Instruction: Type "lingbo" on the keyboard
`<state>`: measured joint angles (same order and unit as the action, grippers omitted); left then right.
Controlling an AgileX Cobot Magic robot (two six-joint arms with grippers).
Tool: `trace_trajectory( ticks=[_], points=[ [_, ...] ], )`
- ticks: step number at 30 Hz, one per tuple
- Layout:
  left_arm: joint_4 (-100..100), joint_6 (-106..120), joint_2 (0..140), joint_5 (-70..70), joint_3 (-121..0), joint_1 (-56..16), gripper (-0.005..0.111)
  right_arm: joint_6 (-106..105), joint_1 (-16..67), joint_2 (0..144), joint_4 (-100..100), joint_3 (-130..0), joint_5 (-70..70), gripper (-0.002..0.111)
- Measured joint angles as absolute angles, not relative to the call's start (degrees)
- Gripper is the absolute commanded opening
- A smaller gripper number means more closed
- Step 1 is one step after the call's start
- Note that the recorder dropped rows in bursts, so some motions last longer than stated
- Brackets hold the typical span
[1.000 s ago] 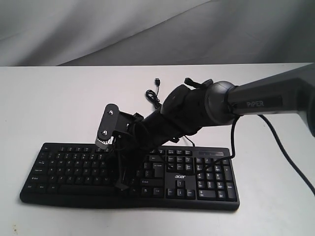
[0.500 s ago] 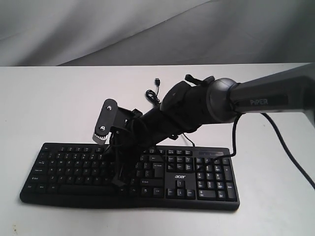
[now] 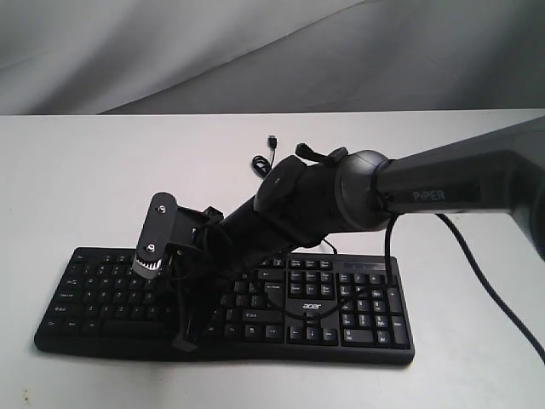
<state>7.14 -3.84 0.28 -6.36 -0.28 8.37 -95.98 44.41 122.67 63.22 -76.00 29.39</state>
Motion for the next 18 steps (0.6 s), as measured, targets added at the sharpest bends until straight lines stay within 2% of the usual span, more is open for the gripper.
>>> trace_trajectory(
  ticks=[18],
  points=[
    [7.1, -3.8, 0.3, -6.4, -0.3, 8.4, 0.001, -96.5, 45.3, 123.6, 63.2, -76.0, 29.7, 0.0]
  ],
)
